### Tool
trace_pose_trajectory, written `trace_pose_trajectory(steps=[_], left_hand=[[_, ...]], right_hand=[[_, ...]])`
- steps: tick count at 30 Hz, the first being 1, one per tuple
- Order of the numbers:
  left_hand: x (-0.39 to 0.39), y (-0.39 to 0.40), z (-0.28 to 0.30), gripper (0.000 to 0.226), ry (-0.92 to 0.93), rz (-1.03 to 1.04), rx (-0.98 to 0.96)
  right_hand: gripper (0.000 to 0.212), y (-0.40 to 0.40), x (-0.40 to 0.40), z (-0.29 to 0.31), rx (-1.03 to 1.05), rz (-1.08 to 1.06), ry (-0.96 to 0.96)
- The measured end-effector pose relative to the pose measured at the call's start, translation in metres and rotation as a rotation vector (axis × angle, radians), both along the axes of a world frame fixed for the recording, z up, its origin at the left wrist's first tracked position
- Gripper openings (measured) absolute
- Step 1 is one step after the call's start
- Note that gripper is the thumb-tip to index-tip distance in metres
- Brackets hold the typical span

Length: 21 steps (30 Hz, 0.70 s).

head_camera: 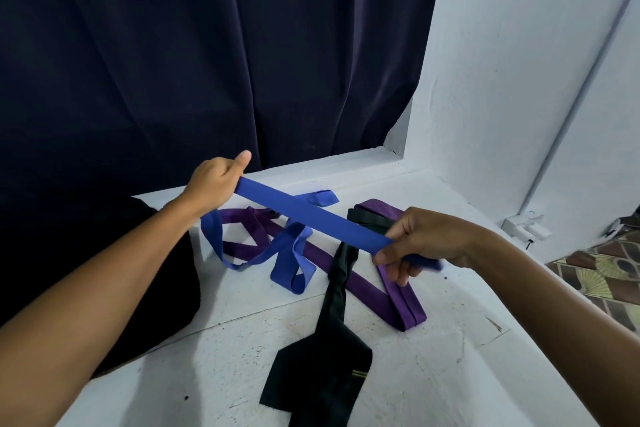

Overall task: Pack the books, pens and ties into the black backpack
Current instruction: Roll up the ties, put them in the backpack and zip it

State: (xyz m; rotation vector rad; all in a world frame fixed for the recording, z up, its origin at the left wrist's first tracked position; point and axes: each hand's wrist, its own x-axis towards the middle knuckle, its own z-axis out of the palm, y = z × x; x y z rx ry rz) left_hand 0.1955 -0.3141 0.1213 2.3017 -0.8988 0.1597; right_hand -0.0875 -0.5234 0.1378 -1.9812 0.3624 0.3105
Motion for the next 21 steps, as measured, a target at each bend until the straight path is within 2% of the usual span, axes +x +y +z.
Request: trace_pose_trajectory(steps=[4, 6, 8, 10, 12, 14, 16, 20, 21], left_hand=[[0.013, 0.011, -0.006, 0.064, 0.025, 0.092, 0.084], [0.005, 0.006, -0.011, 0.055, 0.073, 0.038, 0.134], [-0.017, -0.006, -0.011, 0.034, 0.204, -0.155, 0.034], [-0.052, -0.018, -0.009, 0.023, 0.417, -0.385, -0.112], [-0.085, -0.028, -0.012, 0.034, 0.553, -0.567, -0.224], [-0.112, -0.036, -0.022, 0.050, 0.613, -0.677, -0.311], [-0.131, -0.046, -0.033, 0.056, 0.639, -0.680, -0.364], [-0.160, -0.062, -0.042, 0.013, 0.625, -0.531, -0.543], [-0.163, -0.063, -0.043, 0.010, 0.643, -0.496, -0.576]], right_hand=[[0.021, -0.004, -0.003, 0.000, 0.017, -0.066, -0.063], [0.018, -0.005, -0.001, 0.000, 0.113, -0.120, -0.117], [0.022, -0.005, 0.004, 0.001, 0.237, -0.152, -0.154], [0.026, -0.003, 0.009, 0.005, 0.409, -0.185, -0.188], [0.028, 0.001, 0.012, 0.010, 0.597, -0.202, -0.231], [0.026, 0.005, 0.015, 0.017, 0.753, -0.211, -0.284], [0.025, 0.008, 0.017, 0.023, 0.836, -0.208, -0.352], [0.024, 0.013, 0.022, 0.035, 0.738, -0.167, -0.414], [0.024, 0.014, 0.023, 0.037, 0.711, -0.185, -0.428]])
